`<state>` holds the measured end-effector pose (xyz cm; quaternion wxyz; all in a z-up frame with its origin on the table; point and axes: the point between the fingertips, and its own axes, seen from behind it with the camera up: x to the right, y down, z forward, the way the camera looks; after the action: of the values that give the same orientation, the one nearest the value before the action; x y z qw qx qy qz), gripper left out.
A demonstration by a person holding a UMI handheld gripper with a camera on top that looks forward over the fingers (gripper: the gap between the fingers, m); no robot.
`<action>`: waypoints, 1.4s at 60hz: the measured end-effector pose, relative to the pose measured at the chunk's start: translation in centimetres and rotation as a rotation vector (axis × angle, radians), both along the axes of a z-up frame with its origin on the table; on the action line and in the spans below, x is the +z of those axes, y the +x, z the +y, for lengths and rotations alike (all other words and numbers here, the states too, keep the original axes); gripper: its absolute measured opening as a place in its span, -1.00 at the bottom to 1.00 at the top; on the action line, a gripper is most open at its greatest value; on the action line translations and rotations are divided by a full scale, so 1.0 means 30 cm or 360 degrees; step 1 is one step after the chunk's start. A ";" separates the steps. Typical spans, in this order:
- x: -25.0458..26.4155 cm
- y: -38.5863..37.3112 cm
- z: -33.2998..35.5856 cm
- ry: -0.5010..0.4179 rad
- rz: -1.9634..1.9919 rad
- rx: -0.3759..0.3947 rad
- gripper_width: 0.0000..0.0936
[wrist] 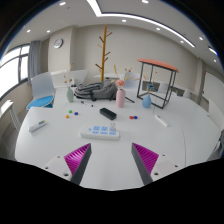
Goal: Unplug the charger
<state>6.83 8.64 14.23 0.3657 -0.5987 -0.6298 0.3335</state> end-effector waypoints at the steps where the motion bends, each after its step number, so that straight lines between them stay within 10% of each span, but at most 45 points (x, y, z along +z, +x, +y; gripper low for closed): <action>1: -0.006 -0.019 -0.005 -0.0001 0.0012 -0.0003 0.82; 50: -0.473 -0.938 0.007 -0.0056 0.0121 0.0016 0.81; 54: -0.483 -0.942 -0.012 -0.0098 0.0119 0.0042 0.43; 58: -0.476 -0.943 0.041 -0.0048 0.0125 0.0008 -0.62; 61: -0.475 -0.944 0.019 -0.0105 0.0109 0.0047 -0.84; 73: 0.019 -0.970 0.133 -0.0145 0.0473 0.0022 -0.88; 84: 0.034 -0.941 0.417 -0.0023 0.0276 -0.0099 -0.87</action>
<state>-21.38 21.14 15.25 0.4247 -0.5894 -0.5744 0.3772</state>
